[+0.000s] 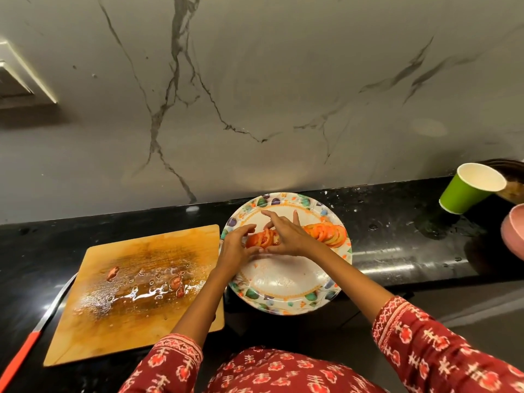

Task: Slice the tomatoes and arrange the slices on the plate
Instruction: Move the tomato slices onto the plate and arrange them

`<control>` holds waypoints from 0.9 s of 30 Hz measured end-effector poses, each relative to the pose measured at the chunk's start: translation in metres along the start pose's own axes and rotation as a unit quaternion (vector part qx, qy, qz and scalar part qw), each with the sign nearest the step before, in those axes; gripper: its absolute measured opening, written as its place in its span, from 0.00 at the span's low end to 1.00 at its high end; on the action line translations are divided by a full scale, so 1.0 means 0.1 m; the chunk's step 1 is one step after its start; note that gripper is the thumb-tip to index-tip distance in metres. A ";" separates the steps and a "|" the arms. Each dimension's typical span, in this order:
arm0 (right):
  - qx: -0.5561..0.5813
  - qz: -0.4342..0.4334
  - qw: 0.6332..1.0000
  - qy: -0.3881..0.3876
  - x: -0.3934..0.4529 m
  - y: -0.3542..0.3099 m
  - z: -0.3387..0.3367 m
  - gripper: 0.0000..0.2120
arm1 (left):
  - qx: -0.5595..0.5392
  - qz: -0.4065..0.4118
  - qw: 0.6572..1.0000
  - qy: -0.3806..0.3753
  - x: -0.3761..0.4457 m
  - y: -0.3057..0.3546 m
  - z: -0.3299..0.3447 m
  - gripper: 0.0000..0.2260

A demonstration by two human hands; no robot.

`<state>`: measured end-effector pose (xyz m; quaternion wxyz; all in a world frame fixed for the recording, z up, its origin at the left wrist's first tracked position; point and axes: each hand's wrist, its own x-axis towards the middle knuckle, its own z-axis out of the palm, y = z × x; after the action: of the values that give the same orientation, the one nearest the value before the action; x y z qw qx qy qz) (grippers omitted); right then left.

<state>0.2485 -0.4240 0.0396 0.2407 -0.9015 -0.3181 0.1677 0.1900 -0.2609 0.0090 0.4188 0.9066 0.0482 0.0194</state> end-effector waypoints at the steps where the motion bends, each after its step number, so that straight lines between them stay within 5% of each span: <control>1: 0.008 -0.003 1.000 0.011 -0.01 0.02 0.00 0.42 | 0.003 0.006 1.000 -0.004 0.01 0.01 0.00 0.27; 27: -0.027 -0.016 0.998 0.050 -0.11 0.18 -0.01 0.44 | 0.099 0.045 0.992 -0.060 0.16 0.01 0.10 0.31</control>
<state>0.2491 -0.4439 0.0324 0.2343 -0.9098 -0.3244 0.1099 0.2069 -0.2676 0.0032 0.3275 0.9445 -0.0166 -0.0215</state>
